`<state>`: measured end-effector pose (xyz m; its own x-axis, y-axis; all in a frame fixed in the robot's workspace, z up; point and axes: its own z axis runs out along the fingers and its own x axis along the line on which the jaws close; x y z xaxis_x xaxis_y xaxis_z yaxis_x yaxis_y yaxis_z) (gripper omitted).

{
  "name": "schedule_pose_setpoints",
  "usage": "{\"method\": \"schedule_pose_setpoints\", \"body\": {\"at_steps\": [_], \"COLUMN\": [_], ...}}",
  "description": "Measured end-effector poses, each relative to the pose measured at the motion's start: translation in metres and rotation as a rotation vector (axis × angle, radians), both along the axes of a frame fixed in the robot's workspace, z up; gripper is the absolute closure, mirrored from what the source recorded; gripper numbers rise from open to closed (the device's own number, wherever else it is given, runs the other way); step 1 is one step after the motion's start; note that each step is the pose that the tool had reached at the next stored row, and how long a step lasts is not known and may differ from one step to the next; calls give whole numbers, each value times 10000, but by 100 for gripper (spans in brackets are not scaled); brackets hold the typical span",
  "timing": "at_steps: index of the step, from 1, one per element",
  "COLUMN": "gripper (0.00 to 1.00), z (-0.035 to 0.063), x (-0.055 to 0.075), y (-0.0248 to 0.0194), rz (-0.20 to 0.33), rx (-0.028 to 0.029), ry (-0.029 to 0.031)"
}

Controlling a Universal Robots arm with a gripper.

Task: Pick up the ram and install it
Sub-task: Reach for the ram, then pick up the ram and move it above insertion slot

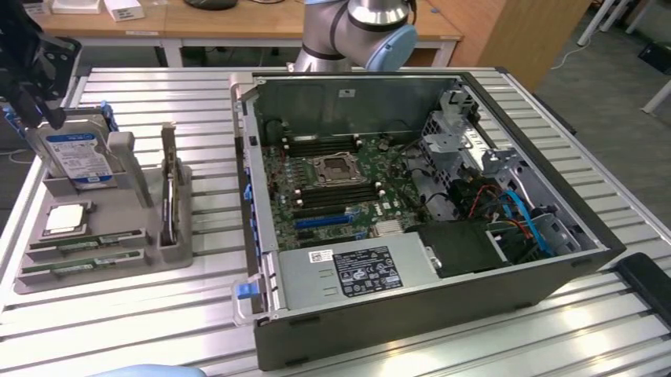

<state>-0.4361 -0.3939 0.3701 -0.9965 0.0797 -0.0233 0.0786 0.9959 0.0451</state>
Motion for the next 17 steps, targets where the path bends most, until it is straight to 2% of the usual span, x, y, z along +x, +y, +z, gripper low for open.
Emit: {"method": "schedule_pose_setpoints", "body": {"at_steps": [3,17], "gripper": [71,71], "z": [-45,-48], "x": [-2,-4], "y": [0,0], "rz": [1,1], "rx": [-1,0], "ry": [0,-6]}}
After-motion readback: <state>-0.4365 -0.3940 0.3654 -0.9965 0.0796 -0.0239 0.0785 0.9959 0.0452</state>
